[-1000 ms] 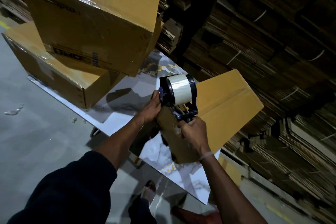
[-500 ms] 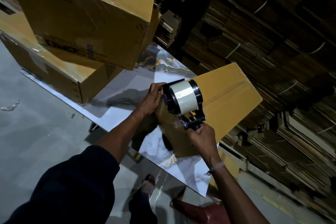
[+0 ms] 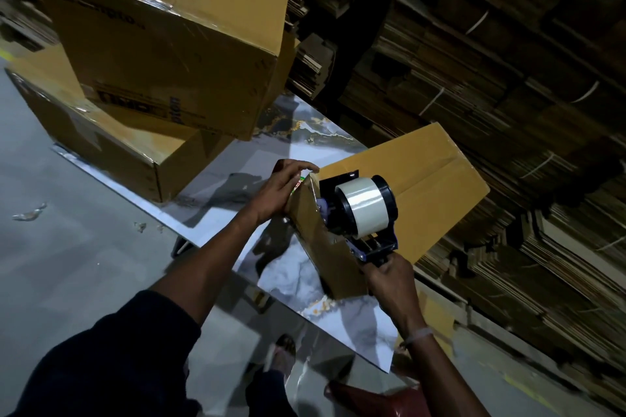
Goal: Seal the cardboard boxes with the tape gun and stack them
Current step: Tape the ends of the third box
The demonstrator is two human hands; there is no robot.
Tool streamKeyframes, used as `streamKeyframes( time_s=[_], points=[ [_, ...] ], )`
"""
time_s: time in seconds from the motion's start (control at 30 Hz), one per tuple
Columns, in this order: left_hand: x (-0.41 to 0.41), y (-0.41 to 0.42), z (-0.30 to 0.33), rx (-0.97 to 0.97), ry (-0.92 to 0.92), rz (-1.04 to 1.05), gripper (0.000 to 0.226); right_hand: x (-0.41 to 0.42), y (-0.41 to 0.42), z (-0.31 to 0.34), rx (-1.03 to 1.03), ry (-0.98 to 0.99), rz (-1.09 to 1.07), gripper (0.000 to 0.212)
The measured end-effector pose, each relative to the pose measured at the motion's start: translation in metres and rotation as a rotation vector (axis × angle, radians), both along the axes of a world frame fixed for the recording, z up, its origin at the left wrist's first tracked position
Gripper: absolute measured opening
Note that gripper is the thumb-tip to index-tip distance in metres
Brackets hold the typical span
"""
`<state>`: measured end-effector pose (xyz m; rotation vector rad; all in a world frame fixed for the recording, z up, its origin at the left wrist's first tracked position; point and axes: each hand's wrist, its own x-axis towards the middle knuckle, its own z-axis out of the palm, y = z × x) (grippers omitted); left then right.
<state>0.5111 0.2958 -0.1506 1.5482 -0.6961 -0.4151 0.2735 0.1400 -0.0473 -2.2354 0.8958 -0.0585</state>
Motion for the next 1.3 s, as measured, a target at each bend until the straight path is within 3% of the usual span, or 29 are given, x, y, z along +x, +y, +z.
streamKeyframes(
  time_s=[0.17,0.63,0.8,1.0,1.13,1.3],
  points=[
    [-0.004,-0.004,0.011,-0.098,-0.034,0.051,0.024,0.001,0.003,0.000,-0.015,0.000,-0.001,0.049],
    [-0.012,-0.022,-0.010,-0.063,-0.054,0.053,0.021,-0.003,0.018,0.003,-0.046,-0.070,-0.028,0.050],
    [-0.013,-0.025,-0.014,-0.051,-0.077,0.070,0.022,-0.002,0.017,0.006,-0.060,-0.048,0.033,0.030],
    [-0.018,-0.026,-0.013,-0.056,-0.106,0.100,0.034,-0.002,0.006,0.009,-0.093,-0.018,0.053,0.052],
    [-0.019,-0.028,-0.012,-0.042,-0.090,0.093,0.021,-0.018,0.000,0.008,-0.085,-0.029,0.096,0.049],
    [-0.018,-0.028,-0.011,-0.047,-0.045,0.083,0.021,-0.057,-0.019,0.001,-0.185,-0.016,0.162,0.047]
  ],
)
